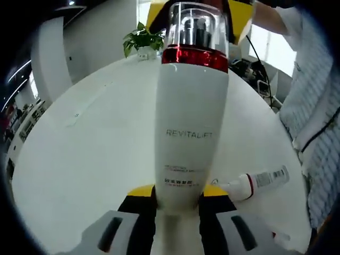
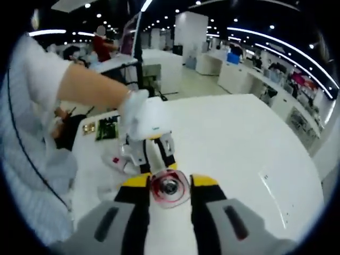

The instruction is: Arrange the skincare products in the storage area until every visible bottle or jar stands upright without overlapping.

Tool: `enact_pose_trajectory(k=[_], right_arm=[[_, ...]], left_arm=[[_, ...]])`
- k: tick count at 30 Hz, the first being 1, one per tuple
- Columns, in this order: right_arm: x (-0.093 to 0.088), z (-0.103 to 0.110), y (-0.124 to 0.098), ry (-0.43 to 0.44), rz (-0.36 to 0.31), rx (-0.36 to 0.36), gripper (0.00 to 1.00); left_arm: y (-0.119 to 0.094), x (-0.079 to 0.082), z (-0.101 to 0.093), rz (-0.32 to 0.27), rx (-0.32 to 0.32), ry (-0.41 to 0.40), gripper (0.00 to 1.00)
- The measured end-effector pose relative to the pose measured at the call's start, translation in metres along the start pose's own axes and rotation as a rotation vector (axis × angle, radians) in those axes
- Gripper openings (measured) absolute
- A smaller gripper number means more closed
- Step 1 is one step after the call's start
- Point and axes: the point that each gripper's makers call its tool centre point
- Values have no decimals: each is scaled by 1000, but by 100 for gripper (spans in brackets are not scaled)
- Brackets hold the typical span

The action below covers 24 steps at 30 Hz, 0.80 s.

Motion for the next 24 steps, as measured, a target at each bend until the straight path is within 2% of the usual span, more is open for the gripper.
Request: enact_pose_trajectory(k=[6,9,11,16,21,24], right_arm=[[11,3,10,-51,70,14,27],[22,9,21,-156,72,25,27],[27,13,27,-194,67,34,27],[34,15,40,-217,57,35,27],[33,16,39,-219,56,46,27],[33,16,39,-229,52,44,28]], left_arm=[[0,0,0,-45,19,-20,30],[1,1,-1,-68,30,-27,30],[1,1,-1,-81,36,-35,30],[2,2,0,-109,54,-59,30],[4,3,-1,-128,79,-72,31],[4,5,-2,-137,83,-120,39]])
Point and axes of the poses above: the point that each gripper's makers call its tool centre point, and the gripper's own axes: y roughly forward along the fingers, z roughly to its left, x roughly out of its top, and after that the axes turned 8 degrees about -z, right-handed
